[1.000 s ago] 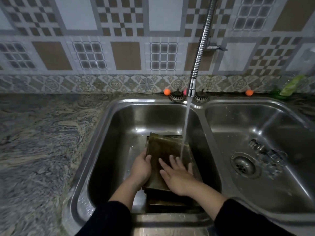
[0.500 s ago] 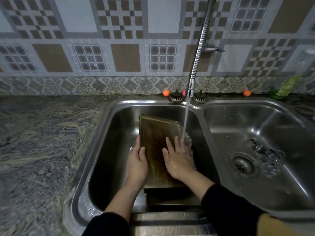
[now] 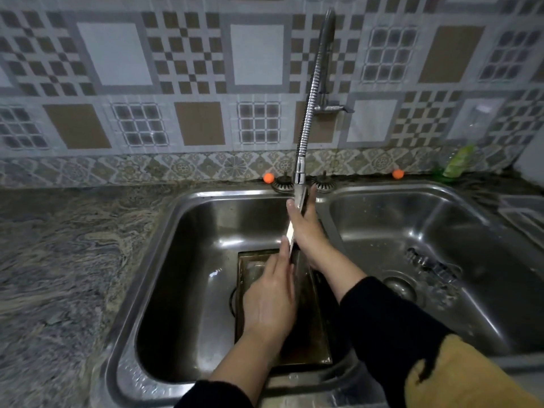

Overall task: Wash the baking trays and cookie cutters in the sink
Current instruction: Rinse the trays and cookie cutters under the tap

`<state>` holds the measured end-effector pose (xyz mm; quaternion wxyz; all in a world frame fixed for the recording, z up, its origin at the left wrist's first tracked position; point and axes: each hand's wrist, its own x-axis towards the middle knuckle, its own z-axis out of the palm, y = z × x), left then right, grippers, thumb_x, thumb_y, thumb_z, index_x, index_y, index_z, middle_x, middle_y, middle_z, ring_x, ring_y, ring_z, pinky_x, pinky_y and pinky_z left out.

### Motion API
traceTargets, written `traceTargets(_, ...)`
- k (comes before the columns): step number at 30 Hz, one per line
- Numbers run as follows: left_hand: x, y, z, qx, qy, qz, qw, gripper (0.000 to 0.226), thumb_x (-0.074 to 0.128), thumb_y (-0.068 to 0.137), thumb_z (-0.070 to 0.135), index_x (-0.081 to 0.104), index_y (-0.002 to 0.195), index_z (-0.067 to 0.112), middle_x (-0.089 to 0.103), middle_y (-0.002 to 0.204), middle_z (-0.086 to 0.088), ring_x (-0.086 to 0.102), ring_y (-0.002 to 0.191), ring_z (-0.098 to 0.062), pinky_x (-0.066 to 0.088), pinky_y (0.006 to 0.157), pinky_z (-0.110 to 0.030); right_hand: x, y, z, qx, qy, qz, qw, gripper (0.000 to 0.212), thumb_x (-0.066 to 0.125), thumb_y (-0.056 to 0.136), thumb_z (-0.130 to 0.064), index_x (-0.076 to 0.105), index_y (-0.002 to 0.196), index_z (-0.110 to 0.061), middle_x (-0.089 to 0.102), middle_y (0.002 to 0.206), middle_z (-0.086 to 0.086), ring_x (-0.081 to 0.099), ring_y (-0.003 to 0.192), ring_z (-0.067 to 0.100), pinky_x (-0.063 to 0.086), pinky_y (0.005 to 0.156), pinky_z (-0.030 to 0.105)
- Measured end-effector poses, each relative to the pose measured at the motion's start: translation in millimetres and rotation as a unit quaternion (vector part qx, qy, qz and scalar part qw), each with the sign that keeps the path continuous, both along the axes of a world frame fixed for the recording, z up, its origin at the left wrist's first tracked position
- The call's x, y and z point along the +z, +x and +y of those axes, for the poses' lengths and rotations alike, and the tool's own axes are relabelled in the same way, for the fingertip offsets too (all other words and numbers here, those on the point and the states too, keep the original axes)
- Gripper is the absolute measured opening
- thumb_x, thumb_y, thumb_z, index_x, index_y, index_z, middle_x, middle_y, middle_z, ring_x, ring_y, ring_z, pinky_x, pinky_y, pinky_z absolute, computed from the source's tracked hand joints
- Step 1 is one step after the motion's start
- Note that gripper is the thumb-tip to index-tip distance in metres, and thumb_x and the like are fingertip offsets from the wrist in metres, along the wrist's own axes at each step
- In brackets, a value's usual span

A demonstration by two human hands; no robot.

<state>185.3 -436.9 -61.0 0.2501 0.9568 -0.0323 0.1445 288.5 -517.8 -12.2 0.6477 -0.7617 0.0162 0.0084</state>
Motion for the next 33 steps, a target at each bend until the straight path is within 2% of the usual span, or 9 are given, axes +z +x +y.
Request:
traceTargets(4,2,-3,-11,-0.017,-0.001,-0.017,1.0,0.057,0.019,0.098,0.043,0.005,0.152,0.035,0.043,0.138,0.007,0.059,0.102,-0.014,0.05,0.069,-0.03,8,1,-8,-0.01,0.049,-0.035,0.998,0.063,0.036,0.102,-0.027,-0.004,0.145,-0.05,0.033,0.152,0.0,0.042,0.131,0.019,0.033,0.111,0.041)
traceTargets(6,0,-1,-17,-0.06,-0.039,0.002,0.997,0.059,0.014,0.095,0.05,0.007,0.152,0.035,0.03,0.149,0.007,0.047,0.124,-0.013,0.048,0.092,-0.032,11,-1,-13,-0.01,0.074,-0.037,0.997,0.059,0.033,0.103,-0.021,0.006,0.145,-0.052,0.027,0.154,-0.006,0.034,0.137,0.016,0.029,0.113,0.035)
traceTargets(8,-1,4,-25,-0.089,-0.088,0.021,0.992,0.061,0.007,0.094,0.056,0.004,0.151,0.036,0.008,0.159,0.011,0.017,0.145,-0.008,0.028,0.115,-0.038,8,-1,-20,-0.013,0.117,-0.028,0.993,0.055,0.035,0.103,-0.018,0.021,0.141,-0.056,0.032,0.153,-0.006,0.037,0.136,0.017,0.03,0.113,0.037)
traceTargets(12,11,25,-35,-0.039,-0.186,0.048,0.981,0.05,0.016,0.103,0.036,-0.008,0.147,0.038,-0.015,0.153,0.024,-0.016,0.143,0.001,-0.002,0.12,-0.046,6,-11,-25,0.023,0.172,-0.012,0.985,0.051,0.036,0.103,-0.017,0.03,0.142,-0.048,0.029,0.154,-0.008,0.034,0.137,0.012,0.034,0.112,0.036)
traceTargets(15,21,46,-34,0.006,-0.198,0.043,0.979,0.05,0.014,0.103,0.037,-0.003,0.15,0.039,-0.014,0.157,0.021,-0.018,0.144,-0.002,-0.01,0.117,-0.05,6,-22,-26,0.035,0.193,-0.009,0.981,0.049,0.034,0.103,-0.015,0.028,0.145,-0.04,0.027,0.153,-0.01,0.036,0.125,0.001,0.045,0.089,0.016)
traceTargets(19,30,77,-28,0.046,-0.168,0.033,0.984,0.049,0.012,0.102,0.043,0.002,0.15,0.043,-0.008,0.16,0.014,-0.015,0.146,-0.009,-0.01,0.115,-0.057,4,-33,-27,0.042,0.22,-0.012,0.974,0.049,0.034,0.103,-0.017,0.028,0.145,-0.042,0.026,0.155,-0.007,0.029,0.138,0.009,0.034,0.109,0.031)
traceTargets(24,34,99,-2,0.11,-0.189,0.04,0.975,0.053,0.016,0.101,0.048,0.011,0.152,0.037,-0.002,0.162,0.007,-0.011,0.148,-0.013,-0.011,0.115,-0.053,-1,-34,-20,0.047,0.229,-0.006,0.972,0.049,0.039,0.101,-0.017,0.032,0.144,-0.039,0.029,0.154,-0.008,0.028,0.141,0.011,0.026,0.115,0.035)
traceTargets(29,25,98,20,0.149,-0.214,0.021,0.965,0.053,0.014,0.102,0.042,0.009,0.153,0.028,-0.001,0.162,0.005,-0.008,0.148,-0.013,-0.008,0.118,-0.047,2,-35,-6,0.052,0.196,-0.039,0.978,0.048,0.038,0.102,-0.013,0.03,0.147,-0.026,0.03,0.151,-0.012,0.024,0.136,-0.001,0.024,0.106,0.018)
traceTargets(33,12,84,18,0.155,-0.209,0.069,0.963,0.054,0.014,0.103,0.041,0.002,0.154,0.026,-0.007,0.162,0.005,-0.009,0.148,-0.014,-0.005,0.118,-0.049,3,-19,-16,-0.005,0.249,-0.056,0.967,0.049,0.04,0.1,-0.016,0.034,0.144,-0.038,0.032,0.152,-0.003,0.034,0.139,0.017,0.03,0.114,0.041)
